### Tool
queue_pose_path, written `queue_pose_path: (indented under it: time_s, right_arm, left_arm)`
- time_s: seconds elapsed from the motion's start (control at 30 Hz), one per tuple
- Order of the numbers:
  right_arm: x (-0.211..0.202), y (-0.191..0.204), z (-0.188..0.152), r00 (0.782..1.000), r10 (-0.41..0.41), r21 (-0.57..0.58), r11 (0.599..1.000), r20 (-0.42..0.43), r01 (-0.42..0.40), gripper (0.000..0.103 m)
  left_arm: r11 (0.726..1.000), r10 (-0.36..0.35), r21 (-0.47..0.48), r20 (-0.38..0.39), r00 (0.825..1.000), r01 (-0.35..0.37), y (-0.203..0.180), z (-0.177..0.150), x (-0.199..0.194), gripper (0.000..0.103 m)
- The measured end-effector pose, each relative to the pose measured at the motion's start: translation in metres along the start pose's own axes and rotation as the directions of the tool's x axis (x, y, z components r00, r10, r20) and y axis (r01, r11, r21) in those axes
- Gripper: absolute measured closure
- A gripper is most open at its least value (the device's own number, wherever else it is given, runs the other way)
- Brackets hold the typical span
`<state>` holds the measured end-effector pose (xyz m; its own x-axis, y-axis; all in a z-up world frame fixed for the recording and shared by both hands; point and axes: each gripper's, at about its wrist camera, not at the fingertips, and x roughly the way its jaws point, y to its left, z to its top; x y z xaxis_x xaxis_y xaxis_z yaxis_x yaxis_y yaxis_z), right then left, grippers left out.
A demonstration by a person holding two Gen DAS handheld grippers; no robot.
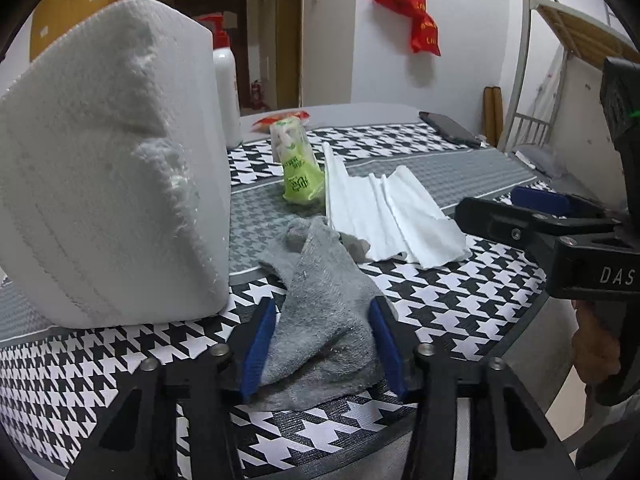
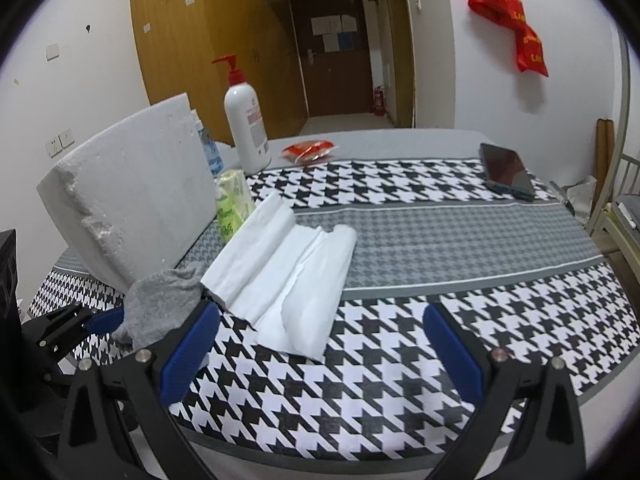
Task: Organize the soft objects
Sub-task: 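Lift the grey sock with the left gripper and pull it back, then grasp the white tissues with the right gripper while the left gripper holds the sock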
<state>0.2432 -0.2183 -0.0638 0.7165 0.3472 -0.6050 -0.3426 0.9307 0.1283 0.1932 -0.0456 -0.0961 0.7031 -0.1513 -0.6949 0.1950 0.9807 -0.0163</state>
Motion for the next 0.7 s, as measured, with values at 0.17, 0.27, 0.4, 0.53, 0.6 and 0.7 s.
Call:
queue_pose_path:
  time_s: [0.17, 0.27, 0.4, 0.53, 0.6, 0.7]
  right_arm:
    - [0.011, 0.003, 0.004, 0.999, -0.006, -0.01, 1.0, -0.031, 0.006, 0.0]
    - [0.016, 0.003, 0.007, 0.999, 0.004, -0.013, 1.0, -0.047, -0.005, 0.004]
    - [0.028, 0.004, 0.008, 0.996, 0.013, -0.014, 1.0, -0.086, -0.014, 0.01]
    - [0.04, 0.004, 0.007, 0.991, 0.025, -0.01, 1.0, -0.133, -0.027, 0.027]
    - [0.046, 0.005, 0.006, 0.988, 0.026, -0.011, 1.0, -0.153, -0.028, 0.032]
    - [0.053, 0.005, 0.006, 0.984, 0.024, -0.016, 1.0, -0.178, -0.027, 0.046]
  left_arm:
    - [1.0, 0.014, -0.003, -0.029, 0.999, -0.014, 0.002, -0.001, 0.006, 0.067]
    - [1.0, 0.018, -0.006, -0.038, 0.999, -0.018, 0.004, -0.001, 0.008, 0.07]
    - [1.0, 0.019, -0.007, -0.037, 0.999, -0.019, 0.005, 0.001, 0.01, 0.075]
    - [1.0, 0.025, -0.003, -0.031, 0.999, -0.025, 0.004, 0.002, 0.013, 0.08]
    - [1.0, 0.026, 0.003, -0.028, 0.999, -0.025, 0.003, 0.003, 0.014, 0.081]
    - [1.0, 0.02, -0.003, -0.027, 0.999, -0.02, 0.003, 0.004, 0.016, 0.081]
